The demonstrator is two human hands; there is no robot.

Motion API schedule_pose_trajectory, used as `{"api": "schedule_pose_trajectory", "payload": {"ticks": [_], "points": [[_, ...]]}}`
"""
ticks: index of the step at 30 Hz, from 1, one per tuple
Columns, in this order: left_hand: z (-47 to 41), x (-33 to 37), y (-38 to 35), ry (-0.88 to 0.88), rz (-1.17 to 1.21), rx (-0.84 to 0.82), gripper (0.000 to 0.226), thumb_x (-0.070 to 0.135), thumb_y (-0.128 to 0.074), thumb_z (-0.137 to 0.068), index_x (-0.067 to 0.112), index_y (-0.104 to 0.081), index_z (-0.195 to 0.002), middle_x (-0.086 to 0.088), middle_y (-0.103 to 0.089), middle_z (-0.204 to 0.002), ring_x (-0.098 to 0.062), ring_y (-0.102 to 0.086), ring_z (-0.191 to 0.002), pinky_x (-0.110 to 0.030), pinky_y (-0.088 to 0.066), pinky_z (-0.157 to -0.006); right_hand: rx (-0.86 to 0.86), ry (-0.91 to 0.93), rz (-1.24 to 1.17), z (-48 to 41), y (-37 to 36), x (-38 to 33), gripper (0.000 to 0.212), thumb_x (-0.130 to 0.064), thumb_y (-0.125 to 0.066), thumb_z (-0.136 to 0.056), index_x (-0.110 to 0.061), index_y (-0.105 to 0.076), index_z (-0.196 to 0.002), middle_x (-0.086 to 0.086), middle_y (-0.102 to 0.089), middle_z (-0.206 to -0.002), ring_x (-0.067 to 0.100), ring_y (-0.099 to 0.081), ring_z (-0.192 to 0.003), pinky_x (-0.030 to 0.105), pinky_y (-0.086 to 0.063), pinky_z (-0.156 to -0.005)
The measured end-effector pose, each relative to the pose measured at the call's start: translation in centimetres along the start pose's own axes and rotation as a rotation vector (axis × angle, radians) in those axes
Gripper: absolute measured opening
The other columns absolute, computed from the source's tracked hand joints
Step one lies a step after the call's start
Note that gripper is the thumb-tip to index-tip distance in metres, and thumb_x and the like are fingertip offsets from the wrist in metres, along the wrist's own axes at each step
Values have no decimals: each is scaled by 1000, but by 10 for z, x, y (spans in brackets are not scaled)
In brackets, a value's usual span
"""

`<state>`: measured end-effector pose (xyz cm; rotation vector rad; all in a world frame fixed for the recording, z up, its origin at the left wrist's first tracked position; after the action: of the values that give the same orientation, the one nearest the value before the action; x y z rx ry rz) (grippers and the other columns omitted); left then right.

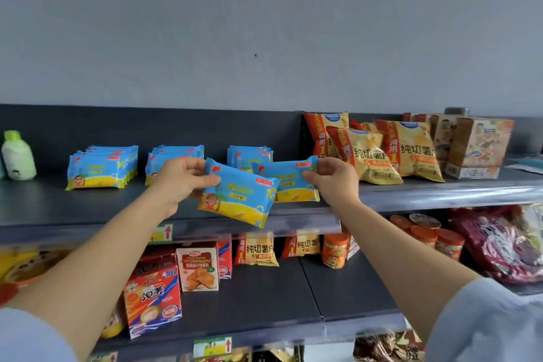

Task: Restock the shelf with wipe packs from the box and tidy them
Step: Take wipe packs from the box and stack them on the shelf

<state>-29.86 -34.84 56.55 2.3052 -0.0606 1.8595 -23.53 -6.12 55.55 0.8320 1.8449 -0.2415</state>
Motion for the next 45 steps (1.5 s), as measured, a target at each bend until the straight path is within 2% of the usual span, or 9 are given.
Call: {"api": "schedule_pose_trajectory", "payload": {"ticks": [2, 4, 16, 27, 30, 32, 36, 40, 45], "points": [[-10, 0, 5, -5, 28, 4, 23, -4, -71, -78, 8, -65, -97, -10, -71, -96, -24, -69, -91, -37, -59, -72, 16, -23, 6, -10, -13, 2, 39, -20, -82, -75, -14, -68, -110, -3, -69, -93, 14, -68, -88, 35, -59, -80], [-21, -3, 8, -10, 32, 12, 21, -3, -71, -79, 10, -65, -93, -8, -71, -95, -21, -70, -88, -34, -60, -68, 22, -42, 8, -19, -26, 5, 39, -21, -82, -75, -14, -68, -111, -3, -69, -94, 14, -68, -88, 36, -59, -80], [-81, -26, -8, 22, 24, 29, 18, -2, -70, -80, 12, -65, -90, -5, -69, -91, -18, -69, -84, -37, -59, -73, -50, -113, 1, -77, -80, 35, 22, -16, -80, -78, -18, -66, -95, -6, -66, -86, 14, -67, -82, 33, -57, -77], [-124, -40, -25, 58, 48, 78, 17, -3, -69, -82, 10, -64, -93, -7, -69, -94, -17, -69, -83, -31, -61, -65, -211, -175, 44, -140, -129, 70, 31, -16, -76, -81, -14, -65, -110, 1, -69, -101, 17, -69, -89, 40, -58, -82], [-132, -44, -28, 66, 21, 67, 17, -3, -68, -82, 9, -65, -95, -5, -70, -93, -17, -69, -83, -32, -61, -68, -222, -194, 45, -151, -136, 76, 17, -13, -75, -82, -18, -62, -92, 1, -67, -94, 18, -68, -88, 40, -58, -82], [-139, -46, -29, 71, -1, 62, 17, -3, -67, -83, 9, -65, -95, -4, -70, -91, -17, -69, -85, -34, -60, -72, -225, -199, 48, -157, -140, 79, 18, -13, -76, -81, -20, -60, -82, 1, -67, -91, 19, -69, -87, 40, -58, -82], [-152, -50, -31, 85, -23, 58, 17, -3, -67, -83, 10, -65, -94, -3, -70, -91, -15, -69, -83, -35, -59, -75, -237, -213, 53, -166, -149, 80, 19, -14, -76, -82, -16, -63, -96, 2, -67, -99, 18, -68, -91, 39, -59, -82], [-163, -52, -31, 98, -36, 47, 17, -2, -67, -84, 11, -64, -95, -4, -70, -94, -16, -69, -86, -36, -58, -79, -231, -204, 105, -174, -154, 84, 32, -16, -75, -82, -11, -65, -112, 4, -68, -106, 17, -67, -94, 35, -58, -82], [-174, -53, -31, 93, -48, 15, 17, -2, -67, -84, 10, -65, -96, -5, -70, -95, -16, -70, -86, -37, -58, -80, -219, -175, 163, -181, -156, 86, 31, -18, -75, -82, -12, -66, -111, 4, -68, -106, 16, -65, -93, 32, -56, -78]]}}
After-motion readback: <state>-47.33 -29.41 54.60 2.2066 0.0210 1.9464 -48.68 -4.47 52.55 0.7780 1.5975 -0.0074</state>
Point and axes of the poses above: each hand's wrist, its own z-axis away from the middle knuckle, its own y-axis out of the back of the hand, x = y × z, the point moved 3 cm from there along -z, towards the middle knuckle
